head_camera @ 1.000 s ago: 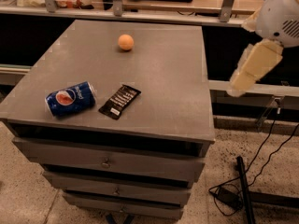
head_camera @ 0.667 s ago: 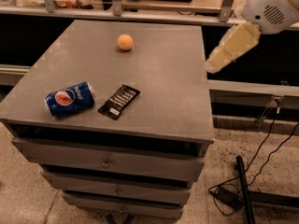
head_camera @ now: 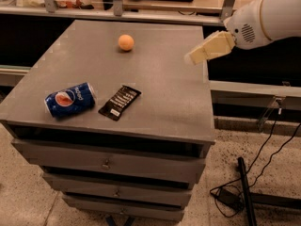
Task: Move orange near rxbar chocolate
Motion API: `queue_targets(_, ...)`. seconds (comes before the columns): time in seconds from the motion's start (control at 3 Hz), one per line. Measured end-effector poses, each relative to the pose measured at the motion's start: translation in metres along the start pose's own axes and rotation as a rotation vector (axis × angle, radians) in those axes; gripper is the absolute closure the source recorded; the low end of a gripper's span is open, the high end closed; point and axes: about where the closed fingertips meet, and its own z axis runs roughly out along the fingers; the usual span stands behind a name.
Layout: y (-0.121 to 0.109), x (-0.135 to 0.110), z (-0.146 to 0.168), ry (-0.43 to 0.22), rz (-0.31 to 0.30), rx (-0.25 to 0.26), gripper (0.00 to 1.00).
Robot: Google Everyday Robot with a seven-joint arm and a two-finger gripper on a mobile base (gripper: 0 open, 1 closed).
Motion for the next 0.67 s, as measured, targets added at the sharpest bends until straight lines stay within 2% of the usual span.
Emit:
queue_targets(0.33,-0.014,0.016,0.03,-0.094,-0.049,0.05,0.0)
queue_targets(0.67,-0.03,0.0,0.028,-0.147,-0.077,0.121,0.0)
